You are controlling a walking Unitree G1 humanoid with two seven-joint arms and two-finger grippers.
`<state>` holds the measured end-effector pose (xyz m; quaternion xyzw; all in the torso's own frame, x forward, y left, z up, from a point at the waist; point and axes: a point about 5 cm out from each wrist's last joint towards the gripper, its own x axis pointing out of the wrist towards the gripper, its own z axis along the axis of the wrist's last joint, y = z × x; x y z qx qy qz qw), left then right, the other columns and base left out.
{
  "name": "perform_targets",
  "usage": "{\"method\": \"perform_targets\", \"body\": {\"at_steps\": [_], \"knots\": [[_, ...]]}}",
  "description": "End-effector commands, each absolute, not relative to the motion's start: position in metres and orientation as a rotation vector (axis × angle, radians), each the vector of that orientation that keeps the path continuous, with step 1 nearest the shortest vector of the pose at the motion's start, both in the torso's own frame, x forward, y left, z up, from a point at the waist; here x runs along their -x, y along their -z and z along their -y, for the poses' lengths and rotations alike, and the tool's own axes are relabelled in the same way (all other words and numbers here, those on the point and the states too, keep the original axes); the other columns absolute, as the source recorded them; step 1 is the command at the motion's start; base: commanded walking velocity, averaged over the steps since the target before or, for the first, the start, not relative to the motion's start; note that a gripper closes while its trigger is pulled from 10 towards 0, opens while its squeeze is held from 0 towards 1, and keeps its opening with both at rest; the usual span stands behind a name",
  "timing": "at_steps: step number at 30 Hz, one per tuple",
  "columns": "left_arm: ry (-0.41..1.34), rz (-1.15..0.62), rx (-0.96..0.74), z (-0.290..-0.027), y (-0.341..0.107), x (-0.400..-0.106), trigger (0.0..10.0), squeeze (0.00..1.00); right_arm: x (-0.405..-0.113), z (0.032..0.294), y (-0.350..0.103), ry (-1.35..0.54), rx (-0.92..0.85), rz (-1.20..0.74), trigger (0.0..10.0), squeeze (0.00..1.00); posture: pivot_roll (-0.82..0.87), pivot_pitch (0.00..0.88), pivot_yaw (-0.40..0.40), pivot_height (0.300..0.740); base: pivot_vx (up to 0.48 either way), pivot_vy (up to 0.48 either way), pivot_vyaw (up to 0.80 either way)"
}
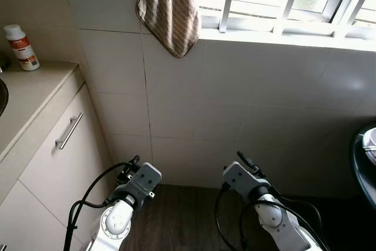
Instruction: Kitchen organization
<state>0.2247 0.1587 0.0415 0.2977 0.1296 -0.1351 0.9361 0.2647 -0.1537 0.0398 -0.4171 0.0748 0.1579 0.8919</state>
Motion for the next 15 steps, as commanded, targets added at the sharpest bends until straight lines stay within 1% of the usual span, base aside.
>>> {"method": "perform_targets", "body": {"at_steps": [1,4,5,7,9,11,15], "knots": [[0.275,-0.191,-0.662,-0.152,-0.047,-0.227,10.0,0.00,-0.264,0.159,-0.045,-0.289,0.896,-0.157,10.0,0.00,0.02,0.000,-0.039,0.740,0.000,0.000,0.00],[0.276,-0.195,-0.625,-0.148,-0.048,-0.229,10.0,0.00,-0.264,0.159,-0.045,-0.287,0.880,-0.156,10.0,0.00,0.02,0.000,-0.039,0.740,0.000,0.000,0.00],[0.273,-0.211,-0.556,-0.145,-0.049,-0.232,10.0,0.00,-0.264,0.157,-0.045,-0.293,0.870,-0.144,10.0,0.00,0.02,0.000,-0.037,0.740,0.000,0.000,0.00],[0.264,-0.199,-0.494,-0.142,-0.052,-0.236,10.0,0.00,-0.265,0.154,-0.047,-0.291,0.862,-0.134,10.0,0.00,0.01,0.000,-0.032,0.740,0.000,0.000,0.00],[0.273,-0.188,-0.470,-0.141,-0.053,-0.237,10.0,0.00,-0.266,0.154,-0.047,-0.284,0.857,-0.134,10.0,0.00,0.01,0.000,-0.031,0.740,0.000,0.000,0.00],[0.307,-0.177,-0.484,-0.139,-0.053,-0.237,10.0,0.00,-0.267,0.156,-0.047,-0.270,0.828,-0.153,10.0,0.00,0.01,0.000,-0.027,0.740,0.000,0.000,0.00],[0.308,-0.195,-0.473,-0.138,-0.048,-0.235,10.0,0.00,-0.268,0.156,-0.047,-0.266,0.823,-0.157,10.0,0.00,-0.01,0.000,-0.010,0.740,0.000,0.000,0.00]]}}
